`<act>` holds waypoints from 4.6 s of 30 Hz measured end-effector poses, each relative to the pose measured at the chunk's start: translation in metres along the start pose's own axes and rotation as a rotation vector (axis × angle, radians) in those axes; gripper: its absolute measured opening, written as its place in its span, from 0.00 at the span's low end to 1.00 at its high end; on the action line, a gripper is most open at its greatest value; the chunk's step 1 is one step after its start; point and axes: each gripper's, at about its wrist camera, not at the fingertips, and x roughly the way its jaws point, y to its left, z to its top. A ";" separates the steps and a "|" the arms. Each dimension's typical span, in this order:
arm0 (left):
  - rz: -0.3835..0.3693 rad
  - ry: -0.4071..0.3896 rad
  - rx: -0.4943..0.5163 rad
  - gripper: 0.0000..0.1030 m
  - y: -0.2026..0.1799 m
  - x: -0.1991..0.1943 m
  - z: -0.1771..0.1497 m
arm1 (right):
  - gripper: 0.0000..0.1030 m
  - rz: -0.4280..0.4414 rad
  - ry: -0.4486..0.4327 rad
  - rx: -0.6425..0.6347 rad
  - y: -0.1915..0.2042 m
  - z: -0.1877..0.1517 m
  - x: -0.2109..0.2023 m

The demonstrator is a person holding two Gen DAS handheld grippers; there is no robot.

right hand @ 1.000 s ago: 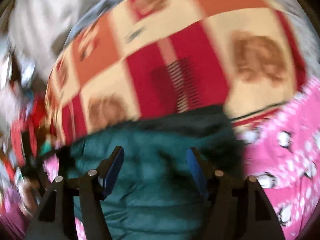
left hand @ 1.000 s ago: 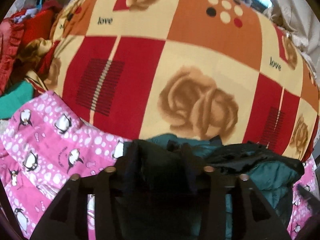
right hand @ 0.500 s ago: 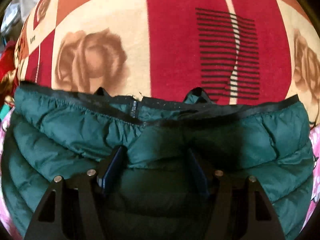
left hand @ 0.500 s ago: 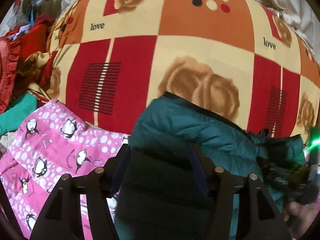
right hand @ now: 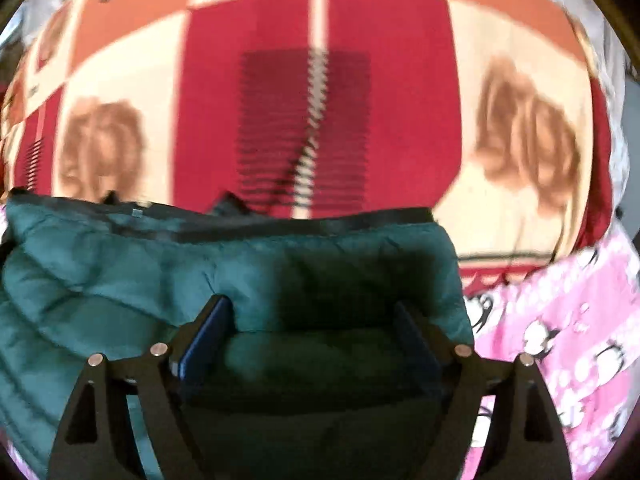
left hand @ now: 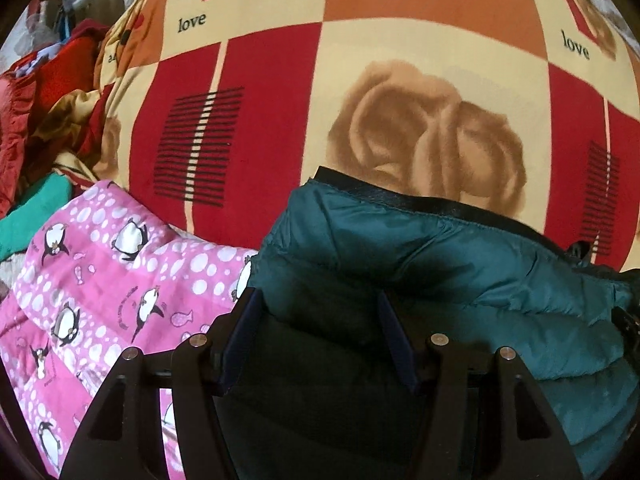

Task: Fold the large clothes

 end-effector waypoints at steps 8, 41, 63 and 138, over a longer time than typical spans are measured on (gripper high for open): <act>0.006 0.002 -0.006 0.34 -0.001 0.014 -0.003 | 0.93 0.008 0.009 0.041 -0.003 0.000 0.036; -0.102 0.047 -0.056 0.36 0.021 -0.019 -0.018 | 0.93 0.139 -0.006 0.089 -0.033 -0.060 -0.068; -0.108 0.062 0.034 0.36 0.034 -0.058 -0.067 | 0.94 0.135 0.053 0.098 -0.031 -0.092 -0.094; -0.488 0.276 -0.286 0.68 0.046 0.042 -0.054 | 1.00 0.416 0.231 0.336 -0.090 -0.064 0.029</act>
